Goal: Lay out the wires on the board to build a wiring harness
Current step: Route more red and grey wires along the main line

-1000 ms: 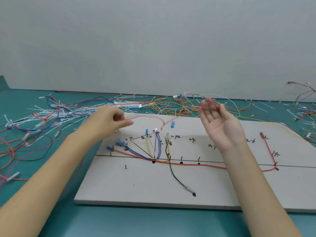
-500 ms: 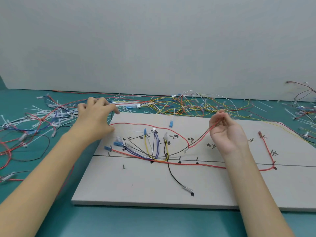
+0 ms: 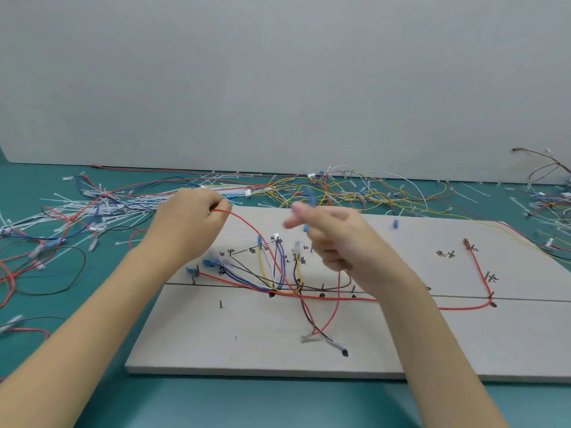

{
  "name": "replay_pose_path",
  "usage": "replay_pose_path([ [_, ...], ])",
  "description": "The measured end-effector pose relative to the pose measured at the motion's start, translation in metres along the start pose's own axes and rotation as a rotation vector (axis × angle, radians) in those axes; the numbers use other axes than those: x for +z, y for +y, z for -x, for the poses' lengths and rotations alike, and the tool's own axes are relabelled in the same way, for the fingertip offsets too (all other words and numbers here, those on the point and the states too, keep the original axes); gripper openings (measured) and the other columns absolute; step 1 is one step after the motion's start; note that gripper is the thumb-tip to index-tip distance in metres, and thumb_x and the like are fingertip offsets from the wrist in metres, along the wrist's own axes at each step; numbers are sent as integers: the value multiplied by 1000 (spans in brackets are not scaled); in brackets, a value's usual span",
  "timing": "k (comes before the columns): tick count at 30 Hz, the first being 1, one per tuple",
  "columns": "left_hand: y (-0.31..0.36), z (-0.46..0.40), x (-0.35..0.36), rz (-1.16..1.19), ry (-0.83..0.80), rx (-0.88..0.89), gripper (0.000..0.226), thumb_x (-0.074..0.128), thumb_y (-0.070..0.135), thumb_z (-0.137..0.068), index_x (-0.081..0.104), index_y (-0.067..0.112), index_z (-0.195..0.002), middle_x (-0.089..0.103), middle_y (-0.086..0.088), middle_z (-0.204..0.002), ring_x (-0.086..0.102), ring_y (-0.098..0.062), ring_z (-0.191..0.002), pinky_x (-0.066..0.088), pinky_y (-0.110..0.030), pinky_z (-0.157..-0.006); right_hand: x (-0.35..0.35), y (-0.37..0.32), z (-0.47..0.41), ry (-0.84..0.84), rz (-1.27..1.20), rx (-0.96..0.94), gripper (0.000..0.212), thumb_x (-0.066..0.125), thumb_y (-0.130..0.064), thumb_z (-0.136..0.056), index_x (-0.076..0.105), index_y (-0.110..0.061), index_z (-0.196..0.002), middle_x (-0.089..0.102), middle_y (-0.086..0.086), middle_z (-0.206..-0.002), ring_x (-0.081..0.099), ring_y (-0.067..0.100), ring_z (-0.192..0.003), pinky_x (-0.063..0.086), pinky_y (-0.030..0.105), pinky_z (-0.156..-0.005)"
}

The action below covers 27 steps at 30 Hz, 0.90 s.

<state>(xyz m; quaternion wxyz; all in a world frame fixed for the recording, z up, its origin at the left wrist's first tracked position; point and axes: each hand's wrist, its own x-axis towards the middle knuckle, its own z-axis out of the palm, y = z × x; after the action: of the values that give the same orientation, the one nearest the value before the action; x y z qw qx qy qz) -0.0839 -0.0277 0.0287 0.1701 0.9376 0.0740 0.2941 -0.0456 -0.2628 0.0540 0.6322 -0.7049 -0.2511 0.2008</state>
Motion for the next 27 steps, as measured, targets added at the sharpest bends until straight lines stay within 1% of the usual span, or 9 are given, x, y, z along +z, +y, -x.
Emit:
replay_pose_path([
  [4, 15, 4, 0, 32, 69, 11, 34, 39, 25, -83, 33, 13, -51, 39, -4, -50, 35, -28, -55, 20, -33, -50, 41, 1, 1, -77, 315, -101, 49, 73, -67, -65, 72, -19, -72, 32, -8, -56, 30, 10, -54, 23, 27, -54],
  [7, 19, 6, 0, 108, 96, 27, 28, 40, 25, -73, 31, 15, -49, 34, -1, -49, 28, -25, -55, 18, -33, -50, 60, 7, -1, -6, 410, -192, 32, 71, -46, -80, 70, -17, -68, 35, -7, -49, 31, 11, -52, 26, 27, -54],
  [10, 11, 4, 2, 115, 71, 36, 34, 50, 22, -76, 27, 14, -51, 29, -1, -48, 26, -24, -53, 23, -33, -50, 59, 2, -4, 84, 215, -321, 33, 58, -28, -96, 68, -9, -72, 43, 6, -51, 36, 10, -51, 30, 24, -55],
  [12, -1, 0, 5, 94, 26, 15, 42, 57, 18, -81, 26, 15, -52, 28, 1, -47, 27, -23, -53, 26, -33, -52, 46, -4, -6, 181, 20, -348, 36, 50, -23, -101, 62, -9, -70, 35, -9, -43, 30, 2, -42, 25, 15, -45],
  [15, -23, -5, 7, 103, -34, -5, 50, 58, 22, -88, 26, 16, -50, 27, 0, -46, 28, -23, -51, 26, -32, -53, 18, -11, -9, 297, -274, -280, 35, 43, -24, -103, 57, -14, -72, 29, -8, -44, 21, 4, -36, 16, 17, -37],
  [19, -45, -8, 9, 86, -68, -23, 58, 54, 40, -94, 34, 11, -49, 44, -18, -50, 37, -29, -52, 34, -33, -53, -14, -14, -11, 412, -469, -234, 33, 43, -26, -102, 59, -14, -76, 41, -5, -53, 21, 5, -35, 15, 14, -37],
  [21, -51, -9, 8, 43, -48, -44, 57, 57, 44, -92, 42, 9, -50, 52, -5, -45, 48, -26, -53, 43, -34, -56, -24, -9, -13, 469, -519, -236, 33, 44, -24, -102, 58, -13, -75, 48, -5, -60, 25, 6, -37, 14, 15, -37],
  [24, -57, -11, 4, -24, -73, -85, 51, 57, 44, -91, 51, 12, -52, 60, 8, -45, 57, -14, -51, 47, -29, -57, -34, -1, -15, 520, -647, -247, 31, 44, -22, -101, 56, -11, -74, 59, -3, -73, 42, 10, -46, 25, 18, -39],
  [27, -60, -12, 4, 153, -103, -145, 48, 63, 42, -90, 50, 11, -55, 57, 1, -42, 56, -18, -39, 45, -25, -48, -41, 8, -16, 455, -802, -227, 36, 42, -19, -100, 54, -11, -67, 67, 1, -88, 64, 16, -71, 50, 23, -54],
])
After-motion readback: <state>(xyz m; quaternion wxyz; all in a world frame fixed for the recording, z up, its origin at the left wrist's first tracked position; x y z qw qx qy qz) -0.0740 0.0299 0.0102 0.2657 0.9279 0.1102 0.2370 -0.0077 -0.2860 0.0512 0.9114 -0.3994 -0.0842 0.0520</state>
